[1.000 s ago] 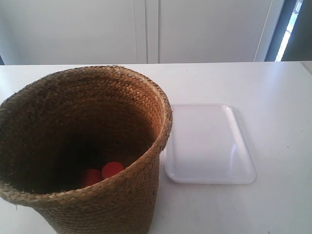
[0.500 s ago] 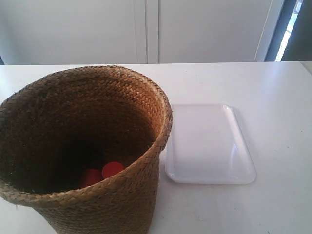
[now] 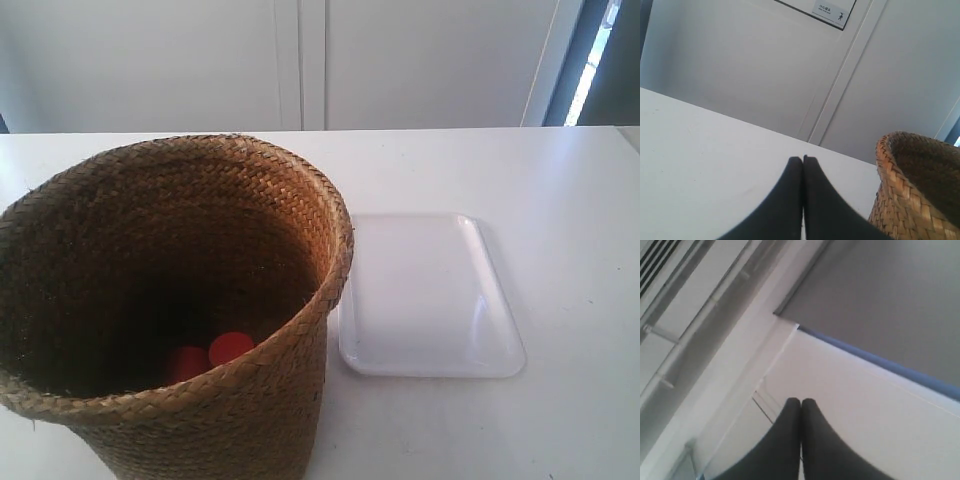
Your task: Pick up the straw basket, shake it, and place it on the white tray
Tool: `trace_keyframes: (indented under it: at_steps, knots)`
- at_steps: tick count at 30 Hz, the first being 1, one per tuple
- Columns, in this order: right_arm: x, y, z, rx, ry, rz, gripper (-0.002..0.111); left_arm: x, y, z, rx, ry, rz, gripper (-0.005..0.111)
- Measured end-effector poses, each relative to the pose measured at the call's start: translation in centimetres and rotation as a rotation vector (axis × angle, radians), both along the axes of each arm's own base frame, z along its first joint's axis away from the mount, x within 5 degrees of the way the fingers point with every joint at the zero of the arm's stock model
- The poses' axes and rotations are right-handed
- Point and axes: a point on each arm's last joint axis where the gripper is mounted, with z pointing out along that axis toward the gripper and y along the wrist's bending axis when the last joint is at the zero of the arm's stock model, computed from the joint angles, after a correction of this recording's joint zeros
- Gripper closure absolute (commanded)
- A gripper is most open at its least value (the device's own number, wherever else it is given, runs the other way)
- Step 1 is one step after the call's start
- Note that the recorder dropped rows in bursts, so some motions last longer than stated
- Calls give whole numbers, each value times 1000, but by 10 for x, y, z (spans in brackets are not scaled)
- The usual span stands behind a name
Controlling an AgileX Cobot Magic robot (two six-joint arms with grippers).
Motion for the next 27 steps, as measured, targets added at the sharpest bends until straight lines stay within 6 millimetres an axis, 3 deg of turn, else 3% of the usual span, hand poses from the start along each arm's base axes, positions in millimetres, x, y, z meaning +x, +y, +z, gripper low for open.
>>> trace_keyframes:
  at_steps: [9, 12, 21, 24, 27]
  knots:
    - [-1, -19, -12, 275, -26, 23, 108, 0, 0, 0, 0, -4, 1, 107]
    - [-1, -20, -13, 291, -25, 24, 108, 0, 0, 0, 0, -2, 0, 107]
    - [-1, -4, -2, 70, -38, 58, 108, 1, -2, -9, -1, 102, -24, 107]
    - [14, 7, -4, 4, 94, 200, 108, 1, -3, -12, -1, 129, -31, 107]
    - [34, 24, -13, -115, 342, 337, 108, 1, -2, -8, -1, 86, -20, 107]
